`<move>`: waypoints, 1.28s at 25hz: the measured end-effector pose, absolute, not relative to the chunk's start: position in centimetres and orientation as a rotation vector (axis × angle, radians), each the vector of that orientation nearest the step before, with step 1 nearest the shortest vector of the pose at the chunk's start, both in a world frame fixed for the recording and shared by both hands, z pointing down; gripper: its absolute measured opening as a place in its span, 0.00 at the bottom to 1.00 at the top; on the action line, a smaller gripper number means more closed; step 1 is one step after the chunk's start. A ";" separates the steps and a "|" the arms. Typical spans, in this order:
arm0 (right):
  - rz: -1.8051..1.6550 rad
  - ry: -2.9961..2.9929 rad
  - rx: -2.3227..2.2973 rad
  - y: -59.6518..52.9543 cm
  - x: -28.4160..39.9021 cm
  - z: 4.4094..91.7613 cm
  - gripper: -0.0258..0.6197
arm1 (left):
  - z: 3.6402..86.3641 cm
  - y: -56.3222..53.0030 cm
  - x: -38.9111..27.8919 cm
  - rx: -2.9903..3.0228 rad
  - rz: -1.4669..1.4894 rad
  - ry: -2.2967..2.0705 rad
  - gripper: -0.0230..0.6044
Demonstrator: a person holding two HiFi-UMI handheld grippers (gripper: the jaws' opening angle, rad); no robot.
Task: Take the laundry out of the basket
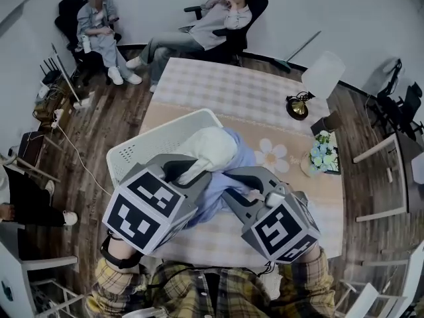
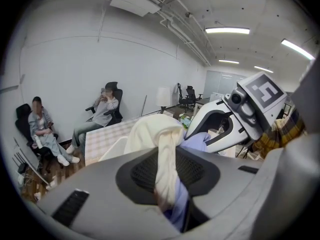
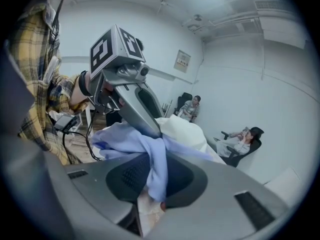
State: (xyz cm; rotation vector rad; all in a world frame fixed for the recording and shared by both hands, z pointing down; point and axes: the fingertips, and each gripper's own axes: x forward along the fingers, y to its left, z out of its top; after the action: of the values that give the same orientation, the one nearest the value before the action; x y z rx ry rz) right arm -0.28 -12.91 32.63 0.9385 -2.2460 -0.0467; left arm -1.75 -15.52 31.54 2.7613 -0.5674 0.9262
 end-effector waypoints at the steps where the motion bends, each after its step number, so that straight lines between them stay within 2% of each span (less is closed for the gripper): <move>1: -0.050 -2.249 0.939 -12.1 0.8 32.0 0.19 | 30.9 -14.7 -0.7 2.767 0.920 -0.572 0.21; 7: -0.077 -2.213 0.960 -13.4 -3.4 31.6 0.19 | 30.5 -16.0 -4.8 2.810 0.875 -0.551 0.21; 23: 0.002 -2.205 0.907 -5.4 5.1 33.1 0.19 | 32.3 -8.0 3.7 2.728 0.890 -0.532 0.21; 32: 0.148 -2.178 0.866 -4.5 5.3 38.3 0.19 | 37.7 -7.1 4.0 2.622 0.973 -0.440 0.21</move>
State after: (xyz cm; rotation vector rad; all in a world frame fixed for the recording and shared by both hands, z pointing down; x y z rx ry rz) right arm 5.31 -4.50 38.30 0.8659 -2.1776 0.1480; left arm 4.02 -7.13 37.69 2.6218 -0.4400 0.9732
